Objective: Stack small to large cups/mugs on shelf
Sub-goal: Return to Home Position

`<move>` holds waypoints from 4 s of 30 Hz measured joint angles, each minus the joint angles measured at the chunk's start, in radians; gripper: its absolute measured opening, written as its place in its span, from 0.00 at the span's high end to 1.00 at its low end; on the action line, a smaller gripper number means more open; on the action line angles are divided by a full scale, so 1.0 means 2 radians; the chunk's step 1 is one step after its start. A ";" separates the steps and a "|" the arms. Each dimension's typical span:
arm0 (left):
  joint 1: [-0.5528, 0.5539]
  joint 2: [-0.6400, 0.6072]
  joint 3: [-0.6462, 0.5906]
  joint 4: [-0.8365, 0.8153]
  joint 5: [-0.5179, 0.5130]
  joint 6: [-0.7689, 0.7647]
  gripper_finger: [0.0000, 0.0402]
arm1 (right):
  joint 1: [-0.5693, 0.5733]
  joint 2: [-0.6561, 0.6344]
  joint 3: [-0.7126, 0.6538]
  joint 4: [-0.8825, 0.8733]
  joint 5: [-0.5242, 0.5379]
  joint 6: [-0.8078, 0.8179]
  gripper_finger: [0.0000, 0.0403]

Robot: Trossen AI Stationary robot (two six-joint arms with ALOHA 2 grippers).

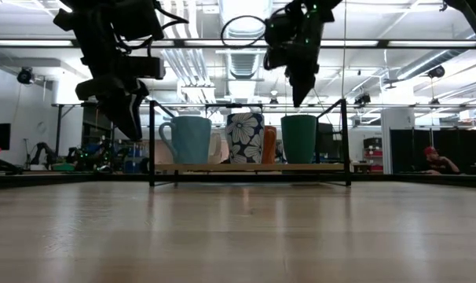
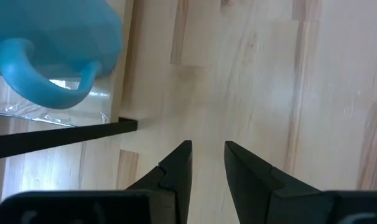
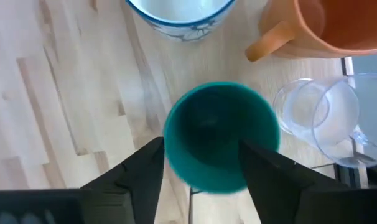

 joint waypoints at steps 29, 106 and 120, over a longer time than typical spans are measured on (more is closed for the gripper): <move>-0.089 -0.277 0.106 0.020 0.032 -0.076 0.80 | 0.242 -0.344 -0.024 -0.007 -0.010 0.072 0.97; -0.212 -0.387 -0.405 0.608 0.213 -0.131 0.80 | 0.338 -0.591 -0.903 0.914 0.067 0.343 0.98; -0.226 -0.398 -0.405 0.694 0.347 -0.169 0.80 | 0.323 -0.629 -0.903 0.988 0.010 0.293 0.98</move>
